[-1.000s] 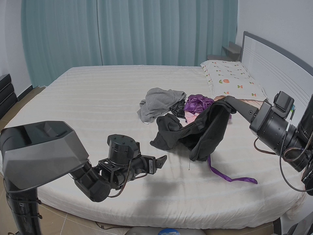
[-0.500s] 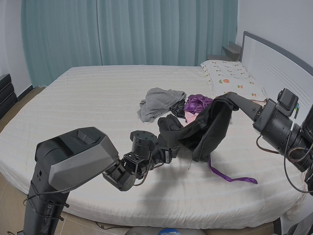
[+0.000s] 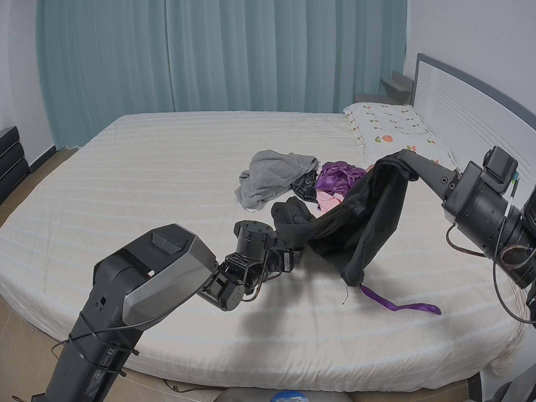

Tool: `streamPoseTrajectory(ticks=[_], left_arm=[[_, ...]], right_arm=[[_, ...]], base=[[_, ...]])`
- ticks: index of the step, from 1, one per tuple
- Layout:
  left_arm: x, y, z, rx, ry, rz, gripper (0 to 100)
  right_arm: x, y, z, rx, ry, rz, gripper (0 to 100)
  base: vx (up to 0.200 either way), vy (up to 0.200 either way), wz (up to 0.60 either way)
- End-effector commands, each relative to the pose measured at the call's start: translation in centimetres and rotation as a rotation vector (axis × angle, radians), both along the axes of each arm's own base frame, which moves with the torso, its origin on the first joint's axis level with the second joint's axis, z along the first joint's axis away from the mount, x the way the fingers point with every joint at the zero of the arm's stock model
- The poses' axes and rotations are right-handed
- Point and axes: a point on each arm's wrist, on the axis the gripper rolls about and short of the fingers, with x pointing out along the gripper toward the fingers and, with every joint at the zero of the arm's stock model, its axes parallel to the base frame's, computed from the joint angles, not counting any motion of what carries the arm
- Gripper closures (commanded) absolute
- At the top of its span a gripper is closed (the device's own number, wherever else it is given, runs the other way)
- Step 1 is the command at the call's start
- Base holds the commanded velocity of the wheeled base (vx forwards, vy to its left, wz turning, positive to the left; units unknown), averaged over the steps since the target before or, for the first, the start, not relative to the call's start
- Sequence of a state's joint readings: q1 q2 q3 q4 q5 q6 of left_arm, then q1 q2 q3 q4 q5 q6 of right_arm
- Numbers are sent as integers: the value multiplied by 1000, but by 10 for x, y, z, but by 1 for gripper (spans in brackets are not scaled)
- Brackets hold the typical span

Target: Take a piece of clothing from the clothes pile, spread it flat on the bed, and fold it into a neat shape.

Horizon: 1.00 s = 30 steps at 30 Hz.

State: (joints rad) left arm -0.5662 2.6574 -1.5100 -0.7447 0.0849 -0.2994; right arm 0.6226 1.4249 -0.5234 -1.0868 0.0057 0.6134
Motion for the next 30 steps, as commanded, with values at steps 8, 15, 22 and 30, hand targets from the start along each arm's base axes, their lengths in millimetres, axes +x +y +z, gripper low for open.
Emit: streamPoseTrajectory(ticks=[8, 15, 22, 30], left_arm=[[21, 3, -21, 16, -20, 82, 100], [30, 34, 15, 14, -61, 206, 100], [-17, 65, 102, -97, -46, 240, 100], [-67, 96, 205, -276, -104, 286, 100]], right_arm=[[19, -15, 7, 12, -16, -66, 100], [50, -31, -16, -45, 64, -170, 100], [90, -36, -40, -77, 136, -245, 100], [122, -52, 15, 9, -44, -330, 100]], base=[[0, 0, 0], [0, 0, 0], [0, 0, 0], [0, 0, 0]])
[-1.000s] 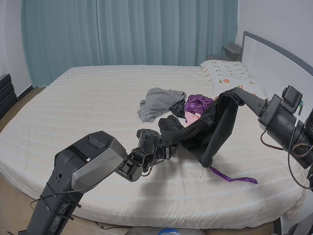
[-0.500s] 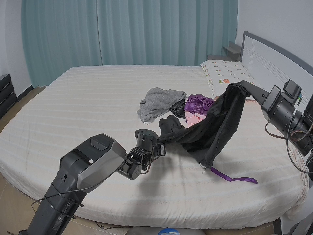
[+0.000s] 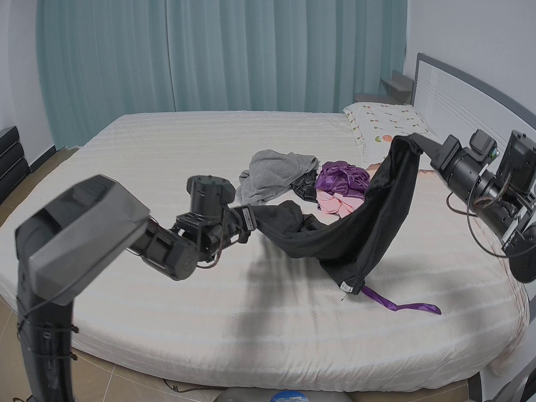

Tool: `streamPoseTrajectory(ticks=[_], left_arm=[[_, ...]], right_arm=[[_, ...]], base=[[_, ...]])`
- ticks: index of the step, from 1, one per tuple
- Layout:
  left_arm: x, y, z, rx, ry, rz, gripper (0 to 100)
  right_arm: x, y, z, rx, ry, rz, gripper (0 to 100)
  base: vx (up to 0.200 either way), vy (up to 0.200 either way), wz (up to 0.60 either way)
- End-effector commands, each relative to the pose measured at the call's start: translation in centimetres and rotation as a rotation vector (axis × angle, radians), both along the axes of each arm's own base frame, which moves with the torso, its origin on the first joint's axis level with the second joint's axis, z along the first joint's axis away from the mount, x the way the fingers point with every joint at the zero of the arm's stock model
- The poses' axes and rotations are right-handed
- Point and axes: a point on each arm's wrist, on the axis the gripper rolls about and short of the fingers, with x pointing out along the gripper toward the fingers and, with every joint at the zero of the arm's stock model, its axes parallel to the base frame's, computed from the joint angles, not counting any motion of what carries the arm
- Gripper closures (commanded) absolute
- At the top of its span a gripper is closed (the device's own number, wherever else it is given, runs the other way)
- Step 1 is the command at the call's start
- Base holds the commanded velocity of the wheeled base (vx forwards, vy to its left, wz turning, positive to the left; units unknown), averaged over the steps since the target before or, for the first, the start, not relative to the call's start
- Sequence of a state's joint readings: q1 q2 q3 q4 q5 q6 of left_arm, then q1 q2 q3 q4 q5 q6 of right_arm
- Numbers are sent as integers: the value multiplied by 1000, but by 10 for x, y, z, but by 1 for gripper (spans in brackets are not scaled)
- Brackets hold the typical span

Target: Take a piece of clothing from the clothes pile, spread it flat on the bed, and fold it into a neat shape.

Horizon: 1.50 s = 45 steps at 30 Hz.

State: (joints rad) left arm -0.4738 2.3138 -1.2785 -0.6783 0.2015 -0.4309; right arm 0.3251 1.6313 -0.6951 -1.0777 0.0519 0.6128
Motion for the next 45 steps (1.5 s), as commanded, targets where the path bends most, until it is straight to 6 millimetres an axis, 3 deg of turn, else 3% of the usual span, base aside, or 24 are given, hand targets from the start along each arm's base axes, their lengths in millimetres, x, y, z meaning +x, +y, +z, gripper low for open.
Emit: streamPoseTrajectory(ticks=[1, 2, 5, 11, 18, 23, 28, 36, 45], left_arm=[[-49, 32, 102, -164, -105, 42, 100], [-60, 50, 132, -204, -137, 74, 100], [-69, 61, 147, -216, -158, 88, 100], [-82, 67, 111, -239, 13, 132, 100], [-97, 62, 76, -226, 141, 126, 100], [-110, 52, 56, -246, 227, 105, 100], [-110, 48, 46, -253, 266, 100, 100], [-111, 47, 44, -248, 273, 95, 100], [-112, 44, 44, -247, 274, 88, 100]], right_arm=[[36, -13, 22, 25, -84, -78, 100], [35, -13, 34, 34, -121, -80, 100], [34, -11, 29, 30, -106, -71, 100], [38, 4, -31, -27, 87, -27, 100], [31, 19, -72, -80, 234, 22, 100], [27, 24, -84, -87, 273, 38, 100], [27, 28, -97, -102, 311, 21, 100], [28, 28, -100, -104, 320, 16, 100], [26, 27, -101, -107, 328, 13, 100]], base=[[0, 0, 0], [0, 0, 0], [0, 0, 0], [0, 0, 0], [0, 0, 0], [0, 0, 0], [0, 0, 0], [0, 0, 0], [-133, 0, 0]])
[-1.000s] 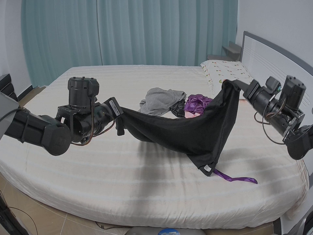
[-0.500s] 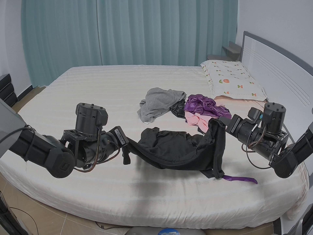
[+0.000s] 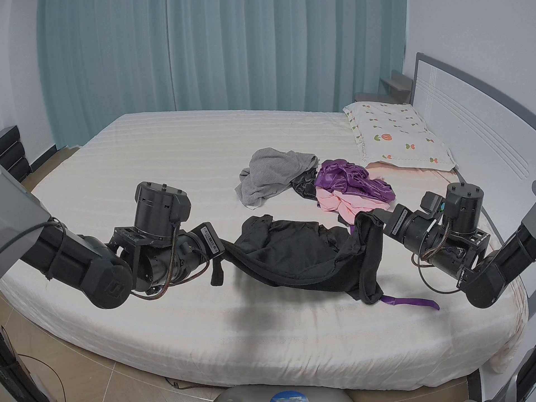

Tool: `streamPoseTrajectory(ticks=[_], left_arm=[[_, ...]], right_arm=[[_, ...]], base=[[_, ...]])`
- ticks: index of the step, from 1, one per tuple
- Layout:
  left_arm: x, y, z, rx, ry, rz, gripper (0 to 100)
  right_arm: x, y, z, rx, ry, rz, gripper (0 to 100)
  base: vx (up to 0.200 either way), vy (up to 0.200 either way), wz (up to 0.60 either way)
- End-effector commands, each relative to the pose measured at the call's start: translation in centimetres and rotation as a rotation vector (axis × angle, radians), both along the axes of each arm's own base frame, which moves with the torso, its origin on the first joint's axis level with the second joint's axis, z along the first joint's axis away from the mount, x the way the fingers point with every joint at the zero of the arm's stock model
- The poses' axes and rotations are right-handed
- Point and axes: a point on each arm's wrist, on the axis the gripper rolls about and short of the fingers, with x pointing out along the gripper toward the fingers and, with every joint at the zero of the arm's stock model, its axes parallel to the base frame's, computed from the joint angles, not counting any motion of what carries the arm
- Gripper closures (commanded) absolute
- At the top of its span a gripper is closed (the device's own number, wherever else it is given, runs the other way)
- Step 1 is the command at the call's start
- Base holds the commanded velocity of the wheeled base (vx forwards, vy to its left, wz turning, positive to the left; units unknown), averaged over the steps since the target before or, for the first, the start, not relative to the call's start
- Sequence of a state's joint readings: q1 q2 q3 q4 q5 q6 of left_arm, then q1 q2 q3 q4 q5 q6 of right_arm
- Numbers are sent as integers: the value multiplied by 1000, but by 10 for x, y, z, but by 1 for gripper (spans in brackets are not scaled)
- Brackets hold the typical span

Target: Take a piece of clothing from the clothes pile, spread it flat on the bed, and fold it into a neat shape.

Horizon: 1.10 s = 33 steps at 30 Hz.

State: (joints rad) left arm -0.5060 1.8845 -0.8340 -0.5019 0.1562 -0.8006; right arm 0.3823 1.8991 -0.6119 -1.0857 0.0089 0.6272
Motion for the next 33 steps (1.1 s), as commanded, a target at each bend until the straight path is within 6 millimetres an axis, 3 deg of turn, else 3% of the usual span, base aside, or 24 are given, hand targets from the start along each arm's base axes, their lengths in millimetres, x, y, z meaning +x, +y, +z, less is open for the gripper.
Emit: streamPoseTrajectory(ticks=[1, 15, 33], left_arm=[[0, 0, 0, 0, 1, 0, 100], [0, 0, 5, -41, -4, 31, 100], [-2, 6, 13, -52, -22, 47, 100]], right_arm=[[-1, -1, 0, 1, 3, 0, 100], [-2, -4, 2, 35, 8, -48, 100], [-2, -3, 11, 43, -22, -65, 100]], base=[[0, 0, 0], [0, 0, 0], [0, 200, 0]])
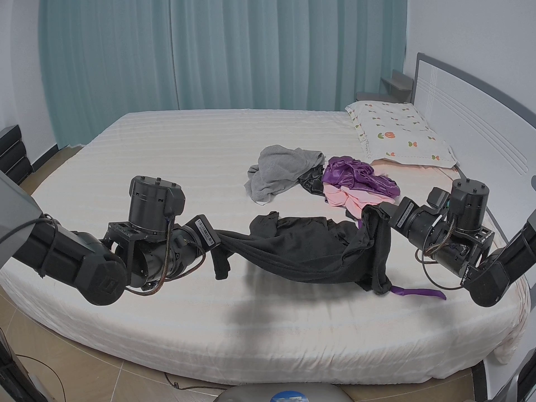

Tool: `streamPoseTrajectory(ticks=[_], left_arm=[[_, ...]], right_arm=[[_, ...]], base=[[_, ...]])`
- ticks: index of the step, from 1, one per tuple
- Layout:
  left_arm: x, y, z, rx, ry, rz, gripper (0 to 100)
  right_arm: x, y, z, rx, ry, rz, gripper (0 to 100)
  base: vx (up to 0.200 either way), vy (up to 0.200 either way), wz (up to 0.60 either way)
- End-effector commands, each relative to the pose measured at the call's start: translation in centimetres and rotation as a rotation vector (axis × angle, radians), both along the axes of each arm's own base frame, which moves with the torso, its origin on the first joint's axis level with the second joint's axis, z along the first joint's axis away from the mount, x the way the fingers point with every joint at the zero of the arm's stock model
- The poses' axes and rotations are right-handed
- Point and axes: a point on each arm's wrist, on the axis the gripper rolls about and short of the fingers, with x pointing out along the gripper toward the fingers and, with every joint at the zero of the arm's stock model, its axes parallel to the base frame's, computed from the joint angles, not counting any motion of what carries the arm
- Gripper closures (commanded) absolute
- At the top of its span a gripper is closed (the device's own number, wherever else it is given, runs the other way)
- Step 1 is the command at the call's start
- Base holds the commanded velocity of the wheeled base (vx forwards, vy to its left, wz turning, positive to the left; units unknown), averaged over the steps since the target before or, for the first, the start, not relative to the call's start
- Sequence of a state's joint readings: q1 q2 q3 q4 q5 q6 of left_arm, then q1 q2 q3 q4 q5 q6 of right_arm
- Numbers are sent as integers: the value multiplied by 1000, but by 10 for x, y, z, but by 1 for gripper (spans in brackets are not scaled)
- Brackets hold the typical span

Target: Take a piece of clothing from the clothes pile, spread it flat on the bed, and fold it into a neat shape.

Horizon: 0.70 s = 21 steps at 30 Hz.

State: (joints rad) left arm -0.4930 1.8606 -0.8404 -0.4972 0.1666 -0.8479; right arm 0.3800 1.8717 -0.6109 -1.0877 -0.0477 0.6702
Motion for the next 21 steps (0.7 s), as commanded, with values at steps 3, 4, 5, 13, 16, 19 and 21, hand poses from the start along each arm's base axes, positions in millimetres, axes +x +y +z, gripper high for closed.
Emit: streamPoseTrajectory(ticks=[3, 4, 5, 13, 16, 19, 21], left_arm=[[-3, 1, 6, -7, -13, 0, 100], [-3, 1, 5, -7, -12, 0, 100], [-3, 1, 5, -6, -11, 0, 100], [-4, 2, 6, -6, -11, 1, 100], [-8, 5, 12, -12, -23, 1, 100], [-14, 8, 15, -15, -28, 1, 100], [-17, 9, 17, -17, -29, 0, 100]], right_arm=[[0, 1, 4, 6, -22, 6, 100], [0, 1, 4, 6, -30, 6, 100], [1, 1, 5, 7, -38, 6, 100], [9, 5, 16, 19, -79, 7, 100], [7, 10, 21, 27, -97, 25, 100], [2, 13, 28, 36, -122, 36, 100], [0, 12, 37, 50, -153, 37, 100]], base=[[0, 200, 0], [0, 200, 0], [0, 200, 0], [0, 200, 0], [0, 200, 0], [0, 200, 0], [0, 200, 0]])
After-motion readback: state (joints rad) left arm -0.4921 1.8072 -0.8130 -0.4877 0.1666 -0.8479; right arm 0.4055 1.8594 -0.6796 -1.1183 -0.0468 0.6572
